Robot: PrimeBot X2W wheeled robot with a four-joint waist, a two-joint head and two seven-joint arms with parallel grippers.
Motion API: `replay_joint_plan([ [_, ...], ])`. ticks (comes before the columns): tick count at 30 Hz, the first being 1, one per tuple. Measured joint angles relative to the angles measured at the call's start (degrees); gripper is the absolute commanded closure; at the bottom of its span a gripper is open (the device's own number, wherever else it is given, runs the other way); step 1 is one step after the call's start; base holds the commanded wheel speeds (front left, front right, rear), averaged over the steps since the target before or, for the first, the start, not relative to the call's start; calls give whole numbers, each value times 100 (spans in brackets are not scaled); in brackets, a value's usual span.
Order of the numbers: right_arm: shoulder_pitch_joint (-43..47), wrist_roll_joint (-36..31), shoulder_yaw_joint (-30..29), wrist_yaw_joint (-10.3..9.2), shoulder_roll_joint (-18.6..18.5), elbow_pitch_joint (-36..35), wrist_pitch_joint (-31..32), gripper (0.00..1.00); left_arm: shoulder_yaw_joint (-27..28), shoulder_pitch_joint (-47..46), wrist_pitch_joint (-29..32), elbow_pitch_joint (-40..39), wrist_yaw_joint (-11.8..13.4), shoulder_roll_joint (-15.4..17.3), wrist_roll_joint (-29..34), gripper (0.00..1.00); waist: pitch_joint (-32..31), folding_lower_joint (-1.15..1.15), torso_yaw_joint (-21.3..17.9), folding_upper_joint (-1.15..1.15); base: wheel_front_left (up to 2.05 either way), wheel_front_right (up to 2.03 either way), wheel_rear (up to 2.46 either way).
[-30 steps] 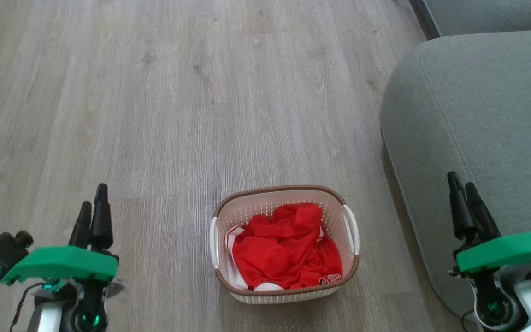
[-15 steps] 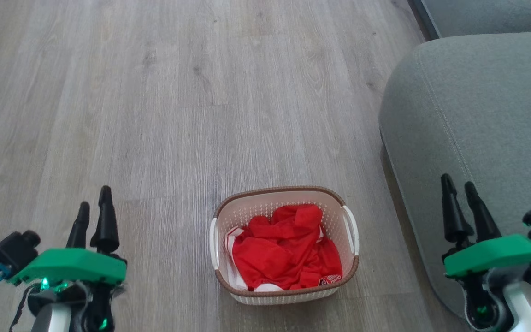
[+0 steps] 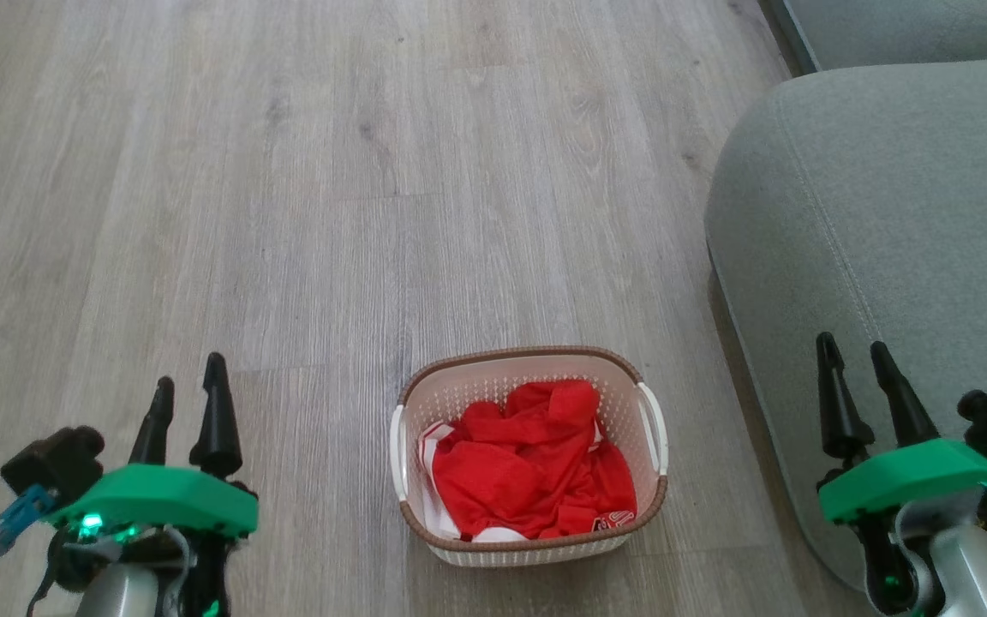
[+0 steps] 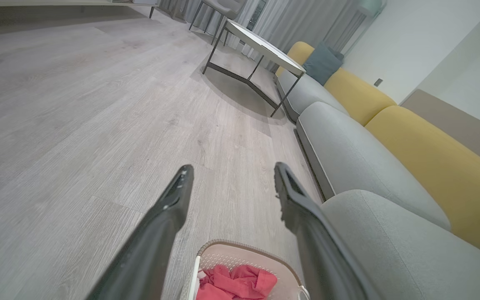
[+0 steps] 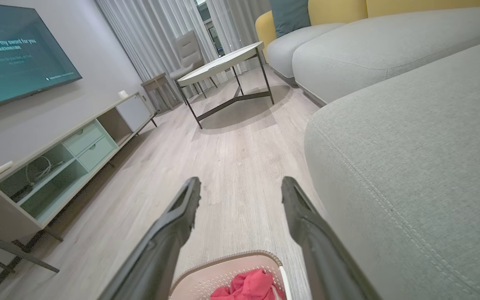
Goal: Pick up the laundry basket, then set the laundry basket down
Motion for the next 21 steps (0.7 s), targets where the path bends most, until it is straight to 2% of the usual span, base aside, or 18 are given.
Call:
replay_joint_plan([
  [21,0,-1569,-294,0,335,208,179,0,-408,120,-313,97,131,129,1483,0,4,0,30,0,0,0,0],
])
